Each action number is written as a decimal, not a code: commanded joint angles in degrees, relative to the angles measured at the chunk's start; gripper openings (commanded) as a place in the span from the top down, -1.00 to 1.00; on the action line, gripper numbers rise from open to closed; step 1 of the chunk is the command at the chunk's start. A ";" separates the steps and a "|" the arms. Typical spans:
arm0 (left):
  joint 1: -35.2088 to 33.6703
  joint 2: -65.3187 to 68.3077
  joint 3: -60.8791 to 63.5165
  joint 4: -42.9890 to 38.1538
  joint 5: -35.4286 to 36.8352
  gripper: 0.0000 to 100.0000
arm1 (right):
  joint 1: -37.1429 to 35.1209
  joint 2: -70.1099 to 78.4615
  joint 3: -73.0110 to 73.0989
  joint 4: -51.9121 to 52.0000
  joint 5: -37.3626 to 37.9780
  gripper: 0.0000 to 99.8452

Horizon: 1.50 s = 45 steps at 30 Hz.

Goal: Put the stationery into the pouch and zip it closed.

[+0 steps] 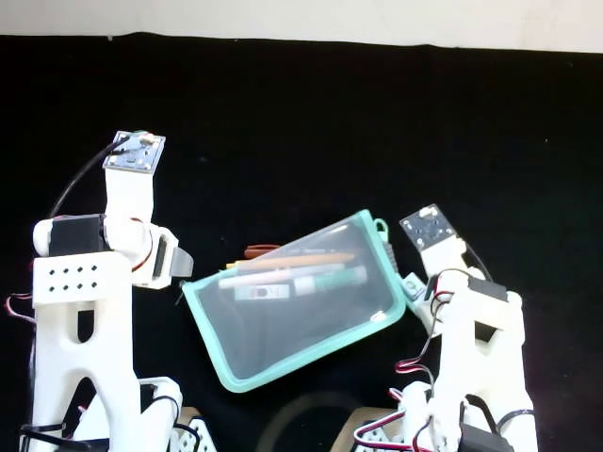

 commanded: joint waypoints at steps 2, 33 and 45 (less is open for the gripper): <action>0.22 0.04 -0.22 0.26 -0.18 0.46 | -0.40 -0.75 -2.95 -1.27 -2.29 0.98; 0.31 -0.04 -0.31 -1.67 -0.35 0.46 | -17.19 -0.75 -57.63 30.81 -39.82 0.98; 0.48 -0.40 -0.40 -3.08 -0.35 0.46 | -28.09 -0.22 -84.53 43.38 -42.64 0.98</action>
